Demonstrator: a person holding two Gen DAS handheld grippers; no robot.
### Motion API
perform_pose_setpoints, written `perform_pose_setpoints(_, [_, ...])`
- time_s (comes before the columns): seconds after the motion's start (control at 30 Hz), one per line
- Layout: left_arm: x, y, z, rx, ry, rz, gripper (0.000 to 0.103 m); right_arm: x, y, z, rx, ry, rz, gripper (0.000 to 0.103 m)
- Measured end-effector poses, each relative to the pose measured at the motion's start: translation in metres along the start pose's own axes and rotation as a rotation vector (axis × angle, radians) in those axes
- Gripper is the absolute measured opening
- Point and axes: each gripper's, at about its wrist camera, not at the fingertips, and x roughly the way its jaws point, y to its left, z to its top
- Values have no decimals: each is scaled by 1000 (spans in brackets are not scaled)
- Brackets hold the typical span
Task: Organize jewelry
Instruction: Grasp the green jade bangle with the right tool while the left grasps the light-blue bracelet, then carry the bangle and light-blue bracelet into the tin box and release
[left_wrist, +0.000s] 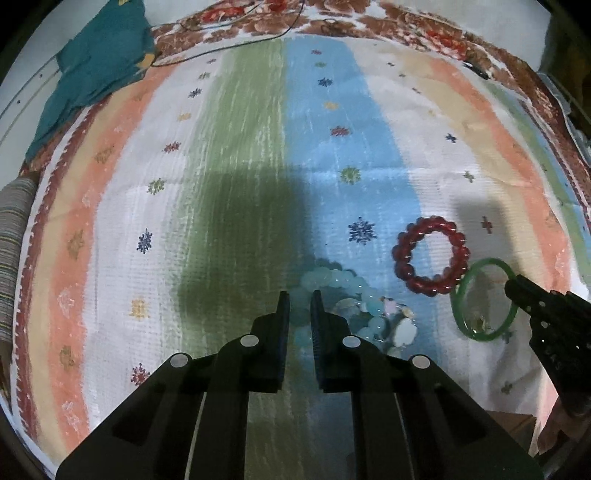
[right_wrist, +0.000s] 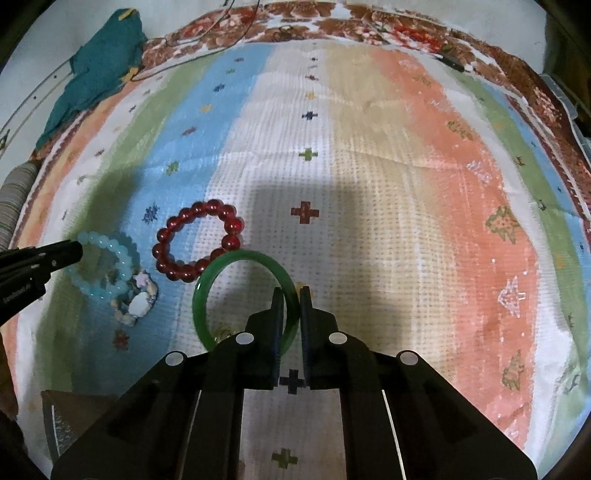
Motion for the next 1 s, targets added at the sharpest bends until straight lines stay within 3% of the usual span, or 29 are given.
perform_pose_setpoints(1.0, [-49, -15, -7, 66, -123, 21, 11, -49, 5, -10, -30, -98, -40, 9])
